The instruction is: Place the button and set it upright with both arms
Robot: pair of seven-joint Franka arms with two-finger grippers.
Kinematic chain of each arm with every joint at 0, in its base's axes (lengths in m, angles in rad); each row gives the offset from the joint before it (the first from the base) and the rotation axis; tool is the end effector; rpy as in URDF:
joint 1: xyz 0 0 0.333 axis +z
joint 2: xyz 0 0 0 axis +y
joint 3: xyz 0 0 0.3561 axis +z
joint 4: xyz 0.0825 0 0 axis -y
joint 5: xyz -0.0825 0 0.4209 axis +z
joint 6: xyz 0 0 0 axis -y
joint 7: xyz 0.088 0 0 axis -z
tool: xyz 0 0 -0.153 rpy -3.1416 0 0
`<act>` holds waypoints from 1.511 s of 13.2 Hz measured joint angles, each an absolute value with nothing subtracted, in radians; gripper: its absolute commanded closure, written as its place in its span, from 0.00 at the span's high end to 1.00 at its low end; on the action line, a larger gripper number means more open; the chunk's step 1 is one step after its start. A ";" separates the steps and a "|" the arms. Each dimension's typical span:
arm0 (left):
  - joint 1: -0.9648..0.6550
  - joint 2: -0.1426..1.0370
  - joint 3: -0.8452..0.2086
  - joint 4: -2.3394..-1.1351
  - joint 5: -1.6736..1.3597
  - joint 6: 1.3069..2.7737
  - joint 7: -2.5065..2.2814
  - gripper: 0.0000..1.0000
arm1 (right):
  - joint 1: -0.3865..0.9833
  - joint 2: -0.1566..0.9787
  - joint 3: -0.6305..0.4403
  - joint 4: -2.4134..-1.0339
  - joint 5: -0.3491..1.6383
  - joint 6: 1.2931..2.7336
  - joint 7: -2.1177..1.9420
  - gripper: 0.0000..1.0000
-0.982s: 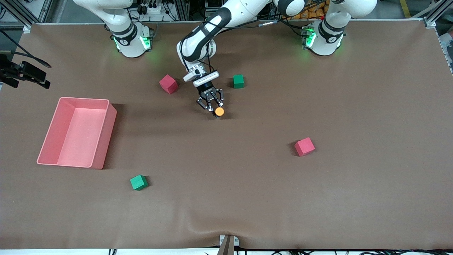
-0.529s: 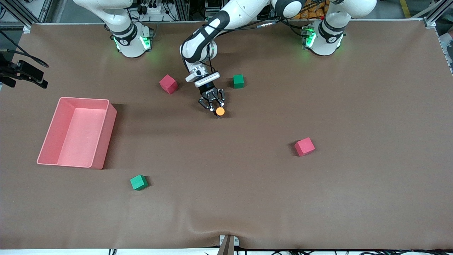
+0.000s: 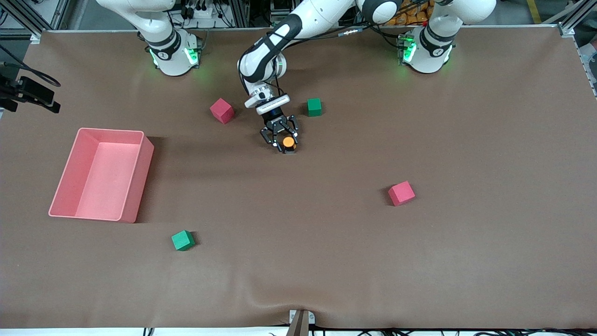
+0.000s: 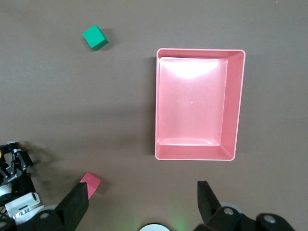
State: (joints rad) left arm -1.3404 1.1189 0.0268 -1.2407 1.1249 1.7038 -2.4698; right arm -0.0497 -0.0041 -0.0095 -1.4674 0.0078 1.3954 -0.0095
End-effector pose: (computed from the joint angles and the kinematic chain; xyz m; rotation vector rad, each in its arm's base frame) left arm 0.3076 -0.6909 0.0582 -2.3468 -0.6863 -1.6227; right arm 0.5672 -0.0323 0.6580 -3.1288 0.0760 0.1058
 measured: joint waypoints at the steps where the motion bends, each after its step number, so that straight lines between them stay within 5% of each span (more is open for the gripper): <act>1: -1.342 1.119 0.027 -1.241 1.125 1.704 -2.467 0.69 | -0.050 -0.001 -0.010 -1.465 0.008 1.394 -0.010 1.00; 15: -1.365 1.058 -0.018 -1.220 1.107 1.617 -2.161 0.72 | -0.016 0.004 0.000 -1.458 0.008 1.370 -0.009 1.00; 20: -1.351 0.947 -0.022 -1.201 0.970 1.602 -1.966 0.72 | -0.011 0.004 -0.001 -1.458 0.008 1.370 -0.009 1.00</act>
State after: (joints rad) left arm -1.3505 0.9469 -0.0217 -1.2006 0.9698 1.6017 -1.9661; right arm -0.0110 0.0044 -0.0008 -1.4578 0.0080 1.3703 -0.0093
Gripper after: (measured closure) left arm 0.282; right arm 0.000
